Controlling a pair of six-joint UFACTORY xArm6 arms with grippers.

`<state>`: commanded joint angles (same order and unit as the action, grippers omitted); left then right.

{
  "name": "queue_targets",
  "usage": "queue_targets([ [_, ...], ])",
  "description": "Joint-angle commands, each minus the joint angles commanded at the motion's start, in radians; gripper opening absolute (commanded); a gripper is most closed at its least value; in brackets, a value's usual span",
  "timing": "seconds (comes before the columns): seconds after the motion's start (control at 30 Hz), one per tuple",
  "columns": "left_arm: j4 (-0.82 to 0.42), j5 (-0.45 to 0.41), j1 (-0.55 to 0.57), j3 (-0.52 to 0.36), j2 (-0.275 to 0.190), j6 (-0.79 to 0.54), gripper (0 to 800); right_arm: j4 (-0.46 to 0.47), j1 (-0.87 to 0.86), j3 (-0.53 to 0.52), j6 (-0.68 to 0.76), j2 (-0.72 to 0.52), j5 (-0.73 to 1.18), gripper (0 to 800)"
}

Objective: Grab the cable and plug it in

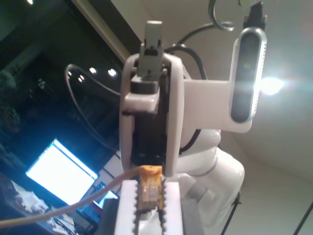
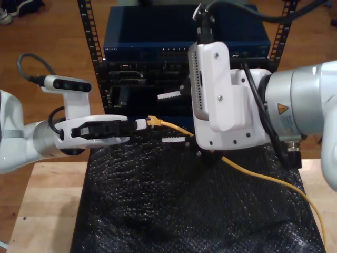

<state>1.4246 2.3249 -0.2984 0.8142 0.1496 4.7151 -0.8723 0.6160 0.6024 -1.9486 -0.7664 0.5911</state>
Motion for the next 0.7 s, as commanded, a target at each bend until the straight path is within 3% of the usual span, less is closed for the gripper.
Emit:
queue_targets([
  [0.2,0.003,0.000,-0.002,0.000,0.006,0.002,26,0.000,0.005,-0.002,0.002,0.000,-0.002,551],
  [0.33,0.003,0.000,-0.002,-0.003,0.006,0.002,26,0.000,0.012,-0.002,0.003,0.000,-0.002,467],
  [0.7,0.003,-0.003,-0.002,-0.006,0.005,0.002,29,0.000,0.012,-0.003,0.005,0.002,-0.005,346],
])
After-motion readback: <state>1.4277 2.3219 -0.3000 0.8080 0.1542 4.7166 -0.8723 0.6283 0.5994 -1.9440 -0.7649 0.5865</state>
